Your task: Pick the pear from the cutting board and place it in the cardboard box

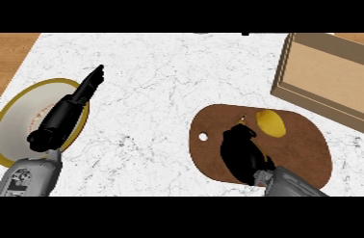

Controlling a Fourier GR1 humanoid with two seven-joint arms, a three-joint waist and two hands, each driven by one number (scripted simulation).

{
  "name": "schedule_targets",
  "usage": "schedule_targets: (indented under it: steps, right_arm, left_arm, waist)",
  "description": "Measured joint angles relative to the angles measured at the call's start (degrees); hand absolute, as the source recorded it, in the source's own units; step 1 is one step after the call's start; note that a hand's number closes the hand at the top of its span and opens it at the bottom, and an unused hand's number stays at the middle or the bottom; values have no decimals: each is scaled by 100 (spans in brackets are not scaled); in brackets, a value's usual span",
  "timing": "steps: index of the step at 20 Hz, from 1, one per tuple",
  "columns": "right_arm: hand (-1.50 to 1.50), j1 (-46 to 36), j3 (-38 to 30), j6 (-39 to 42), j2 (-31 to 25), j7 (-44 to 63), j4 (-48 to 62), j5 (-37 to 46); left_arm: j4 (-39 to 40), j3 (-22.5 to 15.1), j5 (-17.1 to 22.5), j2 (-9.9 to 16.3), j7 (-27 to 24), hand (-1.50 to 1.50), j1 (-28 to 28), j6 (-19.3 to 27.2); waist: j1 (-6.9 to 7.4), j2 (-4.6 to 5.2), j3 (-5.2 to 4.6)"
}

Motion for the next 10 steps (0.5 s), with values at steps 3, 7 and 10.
schedule_targets:
  steps: [3,7,10]
  right_arm:
    - [150,279,-549,-586,67,-346,-114,-722]
    - [150,651,-1487,-1106,272,-1030,-263,-2072]
    - [150,786,-2121,-1523,291,-1697,-242,-2939]
  left_arm:
    - [-28,51,15,50,-18,0,25,-26]
    - [-78,87,18,56,-21,0,12,-3]
    - [-88,137,69,80,32,0,-10,-40]
  waist:
    - [-28,23,5]
    - [-85,61,12]
    - [-63,63,24]
